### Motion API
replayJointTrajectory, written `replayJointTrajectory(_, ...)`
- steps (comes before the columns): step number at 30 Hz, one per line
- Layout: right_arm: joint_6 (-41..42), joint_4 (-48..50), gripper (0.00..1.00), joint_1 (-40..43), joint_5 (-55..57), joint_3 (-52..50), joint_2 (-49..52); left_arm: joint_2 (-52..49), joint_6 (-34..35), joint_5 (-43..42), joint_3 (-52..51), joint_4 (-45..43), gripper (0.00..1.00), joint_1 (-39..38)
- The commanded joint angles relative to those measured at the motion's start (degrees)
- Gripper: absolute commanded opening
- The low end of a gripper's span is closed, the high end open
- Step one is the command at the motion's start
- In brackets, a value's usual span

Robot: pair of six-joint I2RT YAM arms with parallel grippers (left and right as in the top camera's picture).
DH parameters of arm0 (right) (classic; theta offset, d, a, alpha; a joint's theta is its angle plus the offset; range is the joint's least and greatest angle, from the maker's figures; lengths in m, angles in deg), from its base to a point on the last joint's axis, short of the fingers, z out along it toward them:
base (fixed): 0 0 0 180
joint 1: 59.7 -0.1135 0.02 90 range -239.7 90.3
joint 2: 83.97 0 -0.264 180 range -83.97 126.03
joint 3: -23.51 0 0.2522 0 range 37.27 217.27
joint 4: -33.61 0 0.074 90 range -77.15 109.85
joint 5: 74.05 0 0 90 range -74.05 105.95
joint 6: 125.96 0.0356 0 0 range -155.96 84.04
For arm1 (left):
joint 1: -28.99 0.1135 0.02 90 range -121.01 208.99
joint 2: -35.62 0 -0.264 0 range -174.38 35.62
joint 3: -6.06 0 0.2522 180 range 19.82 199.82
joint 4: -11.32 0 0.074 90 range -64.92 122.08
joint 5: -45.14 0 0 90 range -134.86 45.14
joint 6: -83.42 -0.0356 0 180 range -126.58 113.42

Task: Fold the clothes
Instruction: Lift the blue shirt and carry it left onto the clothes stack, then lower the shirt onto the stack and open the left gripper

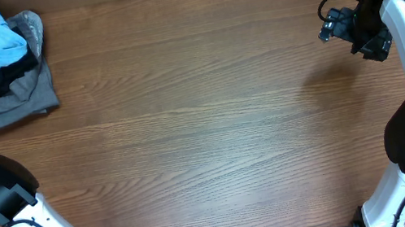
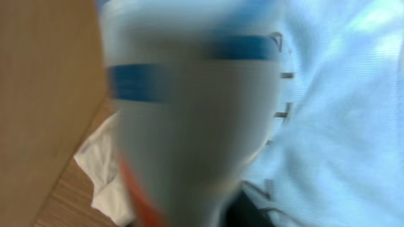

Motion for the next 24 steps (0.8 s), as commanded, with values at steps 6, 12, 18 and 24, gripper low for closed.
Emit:
replayJointTrajectory(6,0.1,0.3,1.00,-0.1,0.3,0.8,-1.3,0.7,4.0,2.5,-2.1,-2.5,0.84,0.9)
replayJointTrajectory(12,0.1,0.3,1.00,-0.1,0.3,0.8,-1.3,3.0,9.7,1.9,7.9,-2.5,0.64,-0.7)
replayJointTrajectory(18,0.1,0.3,1.00,-0.1,0.3,0.8,-1.3,2.7,10.3,-3.5,10.9,-2.5,0.04,-3.4)
replayJointTrajectory(24,0.1,0.3,1.00,-0.1,0.3,0.8,-1.3,-4.0,10.8,0.7,10.3,-4.7,0.04,-5.6)
